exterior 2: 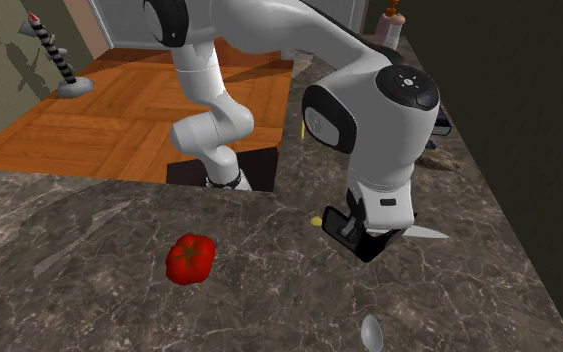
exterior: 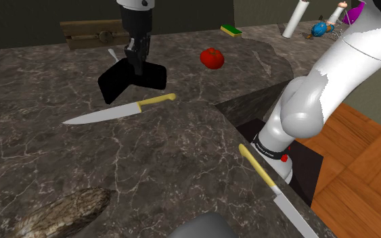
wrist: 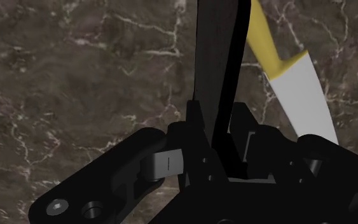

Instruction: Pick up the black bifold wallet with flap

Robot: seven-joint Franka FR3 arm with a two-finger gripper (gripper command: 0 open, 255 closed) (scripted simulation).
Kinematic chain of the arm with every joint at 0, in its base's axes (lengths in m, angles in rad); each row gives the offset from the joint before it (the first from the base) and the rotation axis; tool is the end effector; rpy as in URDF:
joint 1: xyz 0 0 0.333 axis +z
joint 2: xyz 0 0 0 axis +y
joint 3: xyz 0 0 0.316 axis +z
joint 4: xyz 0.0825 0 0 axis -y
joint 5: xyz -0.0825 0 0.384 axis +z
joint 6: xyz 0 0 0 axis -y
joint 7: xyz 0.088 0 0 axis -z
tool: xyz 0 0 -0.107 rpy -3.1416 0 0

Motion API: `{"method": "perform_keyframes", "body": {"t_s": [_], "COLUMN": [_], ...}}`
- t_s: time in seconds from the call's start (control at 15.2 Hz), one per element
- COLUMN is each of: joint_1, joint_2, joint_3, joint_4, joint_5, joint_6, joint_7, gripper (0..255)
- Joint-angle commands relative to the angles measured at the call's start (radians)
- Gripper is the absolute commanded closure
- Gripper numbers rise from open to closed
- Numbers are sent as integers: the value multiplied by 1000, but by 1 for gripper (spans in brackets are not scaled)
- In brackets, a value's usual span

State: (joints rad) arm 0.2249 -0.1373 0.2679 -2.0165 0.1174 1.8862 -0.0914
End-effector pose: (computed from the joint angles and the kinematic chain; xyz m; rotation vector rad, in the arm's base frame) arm 0.4508 0.2579 0.5105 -2.9537 -0.8263 0.0187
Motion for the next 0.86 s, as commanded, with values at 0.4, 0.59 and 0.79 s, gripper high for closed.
{"method": "perform_keyframes", "body": {"t_s": [0.4, 0.59, 0.79], "joint_1": [-2, -3, -3], "joint_2": [-5, -4, -3], "joint_3": [-3, -4, -5], "joint_4": [102, 144, 160], "joint_5": [-2, -4, -4], "joint_6": [-107, -147, -163], "joint_7": [7, 10, 12], "gripper": [255, 255, 255]}}
